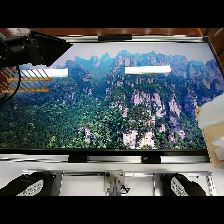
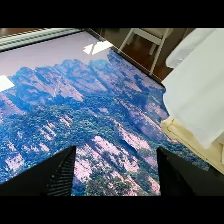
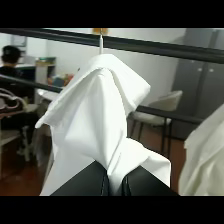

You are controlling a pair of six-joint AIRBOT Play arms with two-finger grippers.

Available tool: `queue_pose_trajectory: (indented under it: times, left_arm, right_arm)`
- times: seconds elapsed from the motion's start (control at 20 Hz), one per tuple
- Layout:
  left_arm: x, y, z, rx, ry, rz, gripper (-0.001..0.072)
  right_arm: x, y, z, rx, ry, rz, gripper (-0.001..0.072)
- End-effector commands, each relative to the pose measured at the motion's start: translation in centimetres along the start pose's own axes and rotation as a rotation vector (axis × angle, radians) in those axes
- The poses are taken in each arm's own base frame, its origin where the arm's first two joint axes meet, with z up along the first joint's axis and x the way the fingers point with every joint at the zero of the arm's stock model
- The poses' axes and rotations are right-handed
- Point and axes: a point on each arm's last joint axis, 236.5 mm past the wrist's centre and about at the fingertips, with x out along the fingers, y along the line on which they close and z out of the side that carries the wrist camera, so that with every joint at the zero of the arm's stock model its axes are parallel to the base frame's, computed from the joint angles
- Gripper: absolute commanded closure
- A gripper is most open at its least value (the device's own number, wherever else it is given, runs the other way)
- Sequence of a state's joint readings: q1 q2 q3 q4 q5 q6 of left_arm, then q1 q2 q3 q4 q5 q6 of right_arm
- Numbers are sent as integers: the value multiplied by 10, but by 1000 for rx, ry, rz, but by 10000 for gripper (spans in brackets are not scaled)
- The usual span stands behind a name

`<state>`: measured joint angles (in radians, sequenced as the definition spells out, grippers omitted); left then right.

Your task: Fold the shirts.

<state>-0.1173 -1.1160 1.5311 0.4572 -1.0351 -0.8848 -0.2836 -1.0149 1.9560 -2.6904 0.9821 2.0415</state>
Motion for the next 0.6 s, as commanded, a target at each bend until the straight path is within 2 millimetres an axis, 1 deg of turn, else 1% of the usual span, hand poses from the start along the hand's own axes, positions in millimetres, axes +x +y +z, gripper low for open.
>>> queue_pose_trajectory:
  times: [0.0,0.05,0.2,0.35,0.45,0.55]
  left_arm:
    - [0,-1,-1,1,4,-3,94]
    - [0,-1,-1,1,4,-3,94]
    - [0,-1,-1,-2,6,-6,95]
    - [-1,-7,-8,-2,34,-28,95]
    - [-1,-10,-11,-3,49,-40,96]
    - [-1,-10,-12,-3,53,-44,97]
  right_arm:
    - [14,-42,4,56,-46,-124,645]
    - [17,-48,2,55,-44,-145,645]
    - [28,-58,-9,40,-22,-184,646]
    - [36,-70,-18,15,-3,-234,645]
    - [39,-86,-30,8,36,-290,645]
    - [38,-107,-48,9,103,-364,644]
